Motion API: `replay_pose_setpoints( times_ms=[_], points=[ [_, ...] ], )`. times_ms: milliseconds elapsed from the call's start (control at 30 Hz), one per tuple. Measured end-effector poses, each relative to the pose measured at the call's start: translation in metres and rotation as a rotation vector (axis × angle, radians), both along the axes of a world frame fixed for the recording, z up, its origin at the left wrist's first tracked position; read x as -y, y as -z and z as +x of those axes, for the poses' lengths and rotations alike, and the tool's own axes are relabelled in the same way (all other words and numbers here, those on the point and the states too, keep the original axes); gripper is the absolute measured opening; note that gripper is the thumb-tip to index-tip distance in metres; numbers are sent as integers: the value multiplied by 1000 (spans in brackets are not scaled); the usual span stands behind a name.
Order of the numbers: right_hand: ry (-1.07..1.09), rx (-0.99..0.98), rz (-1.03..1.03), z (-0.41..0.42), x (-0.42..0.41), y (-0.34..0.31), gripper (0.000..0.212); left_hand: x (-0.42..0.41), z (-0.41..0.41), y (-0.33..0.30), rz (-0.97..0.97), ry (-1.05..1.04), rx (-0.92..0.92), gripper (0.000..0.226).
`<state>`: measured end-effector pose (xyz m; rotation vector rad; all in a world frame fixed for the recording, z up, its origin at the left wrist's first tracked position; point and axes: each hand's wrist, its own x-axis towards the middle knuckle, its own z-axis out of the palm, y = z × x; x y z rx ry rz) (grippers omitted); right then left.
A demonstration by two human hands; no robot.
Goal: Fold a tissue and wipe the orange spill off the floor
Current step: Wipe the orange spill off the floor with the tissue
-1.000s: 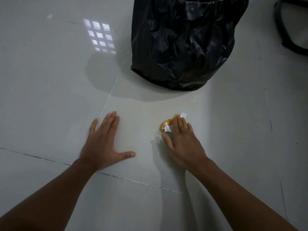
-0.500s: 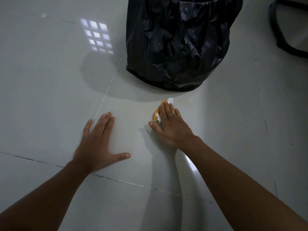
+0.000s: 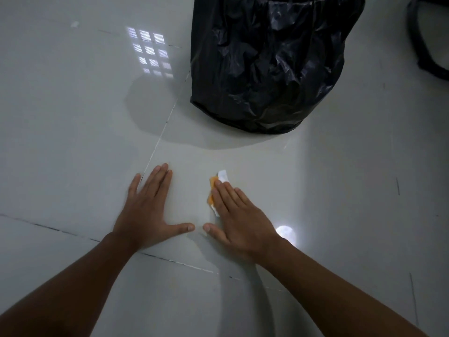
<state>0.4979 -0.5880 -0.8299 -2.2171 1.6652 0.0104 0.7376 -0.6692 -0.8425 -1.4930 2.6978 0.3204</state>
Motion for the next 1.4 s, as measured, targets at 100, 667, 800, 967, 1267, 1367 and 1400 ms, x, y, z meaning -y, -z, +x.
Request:
replay_pose_setpoints(
  times_ms=[100,667,800,967,1267,1367,1400],
  points=[
    [33,-81,-45,-22,-11,3,90,0,0,0,3,0,-3,135],
    [163,48,54,-26,-9,2,85,0,-1,2,-2,17,38,135],
    [118,55,-20,-26,-34,7,78,0,1,6,6,48,25,133],
    [89,104,-17,-24,-44,8,68,0,1,7,-14,71,7,131],
    [-176,-34,-43,-12,-4,2,77,0,1,7,-15,69,9,132],
    [-168,-86,-60,4,24,5,82,-1,1,6,-26,71,-8,131],
    [-167,-99,-66,8,33,6,84,-1,2,6,-27,70,-13,131]
  ],
)
